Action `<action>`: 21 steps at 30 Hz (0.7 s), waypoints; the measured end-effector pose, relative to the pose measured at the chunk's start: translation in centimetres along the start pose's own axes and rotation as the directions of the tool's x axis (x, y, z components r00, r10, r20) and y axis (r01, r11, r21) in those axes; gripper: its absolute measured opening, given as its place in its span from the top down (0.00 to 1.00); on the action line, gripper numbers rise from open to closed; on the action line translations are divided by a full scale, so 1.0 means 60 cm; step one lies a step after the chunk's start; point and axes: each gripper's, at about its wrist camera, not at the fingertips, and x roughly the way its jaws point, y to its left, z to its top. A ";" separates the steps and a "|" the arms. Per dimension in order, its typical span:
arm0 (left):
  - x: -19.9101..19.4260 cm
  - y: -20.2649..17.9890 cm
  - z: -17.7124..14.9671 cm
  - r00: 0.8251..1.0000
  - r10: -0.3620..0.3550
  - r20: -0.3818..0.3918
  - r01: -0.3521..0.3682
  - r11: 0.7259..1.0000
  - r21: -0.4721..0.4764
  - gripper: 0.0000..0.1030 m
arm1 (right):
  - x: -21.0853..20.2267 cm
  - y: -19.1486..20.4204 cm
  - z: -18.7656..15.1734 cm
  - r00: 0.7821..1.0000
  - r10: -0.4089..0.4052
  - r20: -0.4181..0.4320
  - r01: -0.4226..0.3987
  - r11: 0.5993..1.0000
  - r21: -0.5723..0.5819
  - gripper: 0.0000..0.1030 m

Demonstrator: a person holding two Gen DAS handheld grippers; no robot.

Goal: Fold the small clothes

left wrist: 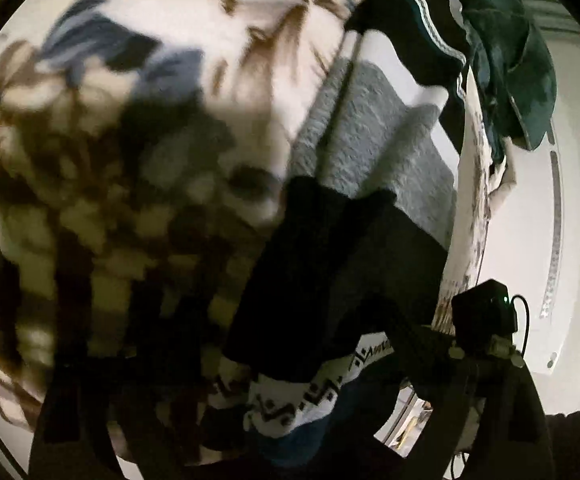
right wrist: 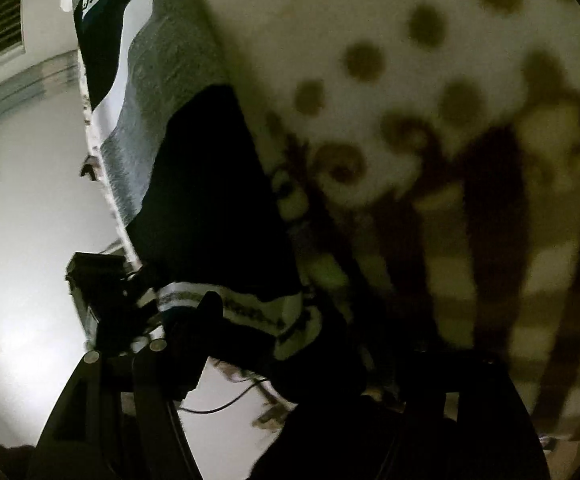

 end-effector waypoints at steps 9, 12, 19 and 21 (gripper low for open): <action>0.005 -0.043 -0.045 0.997 0.070 -0.036 -0.067 0.995 0.074 0.73 | 0.034 0.003 -0.041 0.996 0.085 -0.021 -0.084 0.994 0.074 0.85; -0.006 -0.059 -0.052 0.995 0.098 0.003 -0.098 0.993 0.072 0.86 | 0.017 0.033 -0.041 0.998 0.057 0.014 -0.058 0.997 0.051 0.89; -0.109 -0.138 -0.056 0.991 0.043 0.127 -0.051 0.997 0.061 0.87 | -0.073 0.174 -0.069 0.991 0.005 0.137 0.012 0.993 -0.117 0.91; -0.144 -0.174 -0.049 0.987 0.026 0.158 -0.040 0.996 0.084 0.87 | -0.100 0.219 -0.073 0.985 0.002 0.174 0.024 0.989 -0.149 0.91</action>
